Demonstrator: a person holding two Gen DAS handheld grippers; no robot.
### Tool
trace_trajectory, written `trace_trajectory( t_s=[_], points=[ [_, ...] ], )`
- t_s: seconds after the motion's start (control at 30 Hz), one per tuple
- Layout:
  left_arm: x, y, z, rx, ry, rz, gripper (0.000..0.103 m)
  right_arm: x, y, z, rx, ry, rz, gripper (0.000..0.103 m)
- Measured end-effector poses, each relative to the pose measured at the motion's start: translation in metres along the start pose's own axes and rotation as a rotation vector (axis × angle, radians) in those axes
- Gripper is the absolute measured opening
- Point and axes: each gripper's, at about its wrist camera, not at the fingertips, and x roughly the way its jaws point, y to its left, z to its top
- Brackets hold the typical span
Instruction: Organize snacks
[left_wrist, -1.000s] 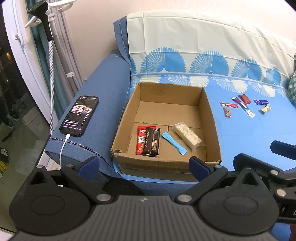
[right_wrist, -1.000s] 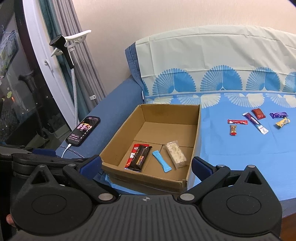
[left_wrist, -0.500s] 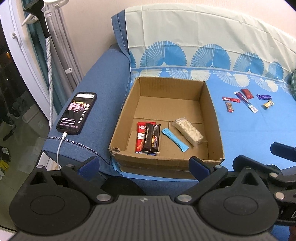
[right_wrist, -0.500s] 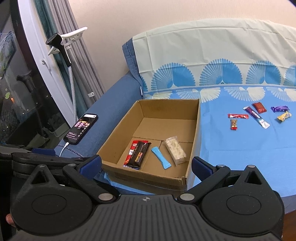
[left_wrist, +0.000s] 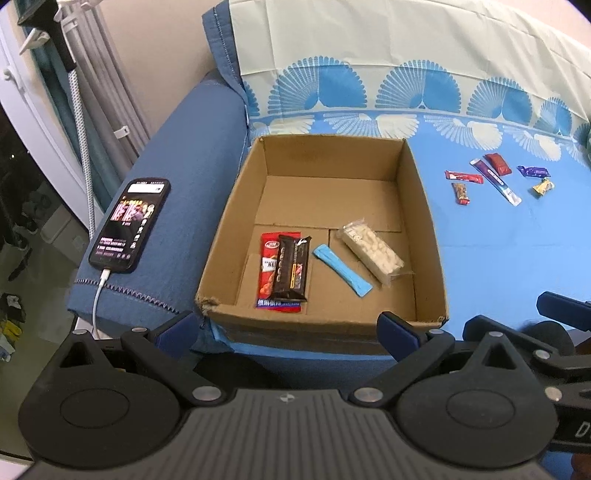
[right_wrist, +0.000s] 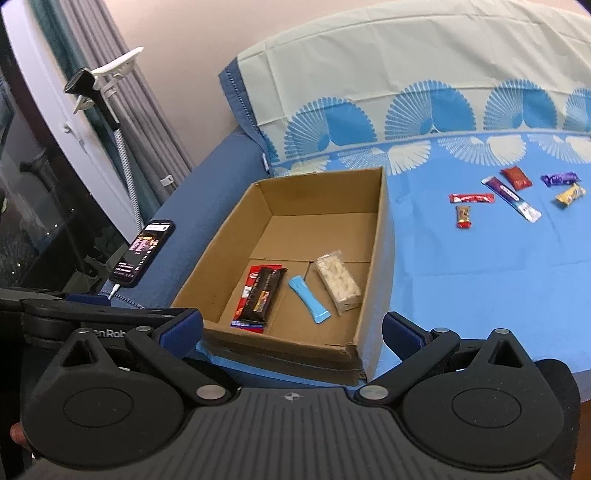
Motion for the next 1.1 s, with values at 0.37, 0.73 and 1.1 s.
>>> trace_trajectory(
  t_s=[0.37, 0.73, 1.1],
  points=[
    [0.024, -0.044, 0.042, 0.046, 0.017, -0.046, 0.103, 0.013, -0.059, 0.018, 0.093, -0.01, -0.085, 0.102],
    [0.076, -0.169, 0.152, 0.135, -0.035, -0.165, 0.103, -0.004, -0.212, 0.06, 0.248, -0.144, -0.371, 0.102],
    [0.243, -0.353, 0.265, 0.159, 0.007, -0.34, 0.103, 0.062, -0.401, 0.111, 0.406, -0.229, -0.591, 0.102]
  ],
)
